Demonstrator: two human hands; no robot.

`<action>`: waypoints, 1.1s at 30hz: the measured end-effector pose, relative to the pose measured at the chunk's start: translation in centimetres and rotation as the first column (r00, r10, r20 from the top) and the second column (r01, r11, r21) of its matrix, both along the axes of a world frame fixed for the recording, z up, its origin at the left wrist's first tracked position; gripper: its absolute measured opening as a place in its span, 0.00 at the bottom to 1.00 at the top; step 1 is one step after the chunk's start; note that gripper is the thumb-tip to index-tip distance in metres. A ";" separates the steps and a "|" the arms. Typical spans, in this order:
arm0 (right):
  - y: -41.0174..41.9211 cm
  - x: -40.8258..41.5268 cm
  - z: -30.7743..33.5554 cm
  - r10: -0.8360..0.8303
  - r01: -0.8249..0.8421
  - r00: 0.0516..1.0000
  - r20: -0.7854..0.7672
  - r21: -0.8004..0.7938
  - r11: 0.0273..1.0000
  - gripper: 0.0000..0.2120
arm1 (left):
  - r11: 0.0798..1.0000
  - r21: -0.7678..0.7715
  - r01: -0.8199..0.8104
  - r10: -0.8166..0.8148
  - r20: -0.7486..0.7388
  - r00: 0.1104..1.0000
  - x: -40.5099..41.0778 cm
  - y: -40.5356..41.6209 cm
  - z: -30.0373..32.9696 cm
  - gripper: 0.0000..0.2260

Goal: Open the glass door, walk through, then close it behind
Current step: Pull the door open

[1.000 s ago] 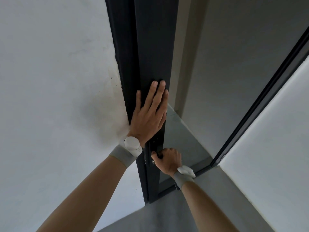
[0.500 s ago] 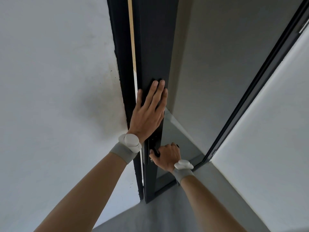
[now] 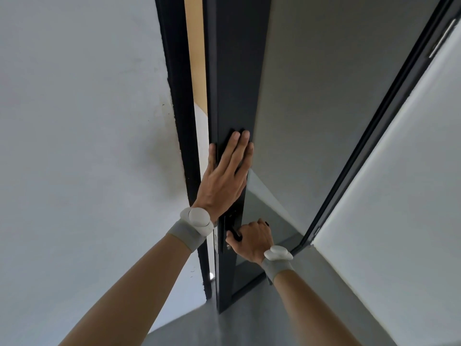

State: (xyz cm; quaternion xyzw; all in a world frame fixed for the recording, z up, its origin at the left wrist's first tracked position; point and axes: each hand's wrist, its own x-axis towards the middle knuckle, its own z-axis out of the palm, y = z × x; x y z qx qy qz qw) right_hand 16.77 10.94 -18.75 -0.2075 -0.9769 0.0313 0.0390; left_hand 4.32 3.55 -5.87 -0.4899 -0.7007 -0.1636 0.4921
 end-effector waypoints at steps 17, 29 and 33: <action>0.4 8.0 1.0 0.079 -0.079 0.996 0.052 -0.004 0.997 0.38 | 0.996 -0.090 -0.010 0.008 -0.019 1.000 8.5 -1.7 0.7 0.28; 0.4 16.2 1.8 0.112 -0.112 0.994 -0.004 -0.022 0.993 0.24 | 0.978 -0.207 0.027 -0.044 -0.079 0.996 16.2 -2.8 0.9 0.28; 0.8 18.6 2.0 0.105 -0.106 0.994 -0.022 -0.054 0.993 0.20 | 0.971 -0.220 0.090 -0.113 -0.095 0.989 18.6 -3.4 0.9 0.30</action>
